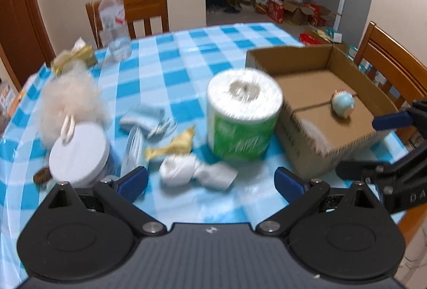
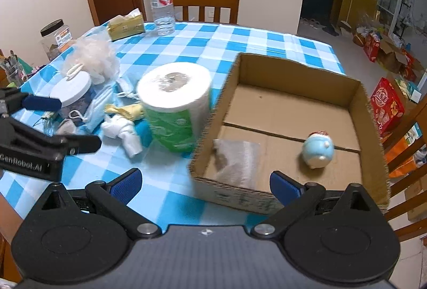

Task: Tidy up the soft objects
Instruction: 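Move both open tools back over the remaining items on the table, then grasp the beige lace sachet with the right tool while the left grasps the blue floral sachet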

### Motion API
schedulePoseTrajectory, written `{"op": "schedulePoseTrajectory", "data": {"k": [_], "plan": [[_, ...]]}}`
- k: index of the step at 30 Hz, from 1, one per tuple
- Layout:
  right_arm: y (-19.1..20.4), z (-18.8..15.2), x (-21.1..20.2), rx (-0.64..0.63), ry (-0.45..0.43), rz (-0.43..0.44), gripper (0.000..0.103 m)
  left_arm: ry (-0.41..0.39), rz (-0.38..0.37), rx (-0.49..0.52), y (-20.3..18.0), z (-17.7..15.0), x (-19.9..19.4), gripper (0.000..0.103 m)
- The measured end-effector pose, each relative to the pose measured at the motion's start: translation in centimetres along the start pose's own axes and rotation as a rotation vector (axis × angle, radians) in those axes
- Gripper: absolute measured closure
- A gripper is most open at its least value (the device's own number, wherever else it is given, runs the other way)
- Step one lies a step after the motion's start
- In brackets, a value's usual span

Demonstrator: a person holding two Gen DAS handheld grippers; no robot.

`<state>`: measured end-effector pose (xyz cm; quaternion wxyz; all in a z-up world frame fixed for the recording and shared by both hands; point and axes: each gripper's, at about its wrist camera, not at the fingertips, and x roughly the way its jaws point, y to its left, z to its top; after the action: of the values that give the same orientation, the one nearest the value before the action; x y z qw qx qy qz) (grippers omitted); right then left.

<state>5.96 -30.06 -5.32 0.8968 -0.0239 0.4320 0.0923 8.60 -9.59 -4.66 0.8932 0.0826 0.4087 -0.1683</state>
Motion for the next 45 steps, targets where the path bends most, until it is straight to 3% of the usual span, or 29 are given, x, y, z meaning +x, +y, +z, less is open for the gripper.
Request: {"op": "schedulePoseTrajectory", "data": {"k": [8,15,34,45], "plan": [[5.2,-0.9,1.6,-0.006,0.048,-0.010,0.000,0.045,0.022,0.015,4.9,-3.6,-0.7,0.003],[9.4,-1.2,3.3,-0.043,0.074,0.004,0.000,0.071,0.038,-0.039,9.8,-5.6,-0.8,0.003],[21.7,2.0,10.6,-0.228,0.045,0.147,0.000,0.074,0.120,-0.102,19.7,-7.8,-1.7,0.003],[25.7,3.5,15.8,-0.179,0.059,0.043,0.000,0.080,0.135,-0.123,21.9,-8.2,-1.7,0.003]]}}
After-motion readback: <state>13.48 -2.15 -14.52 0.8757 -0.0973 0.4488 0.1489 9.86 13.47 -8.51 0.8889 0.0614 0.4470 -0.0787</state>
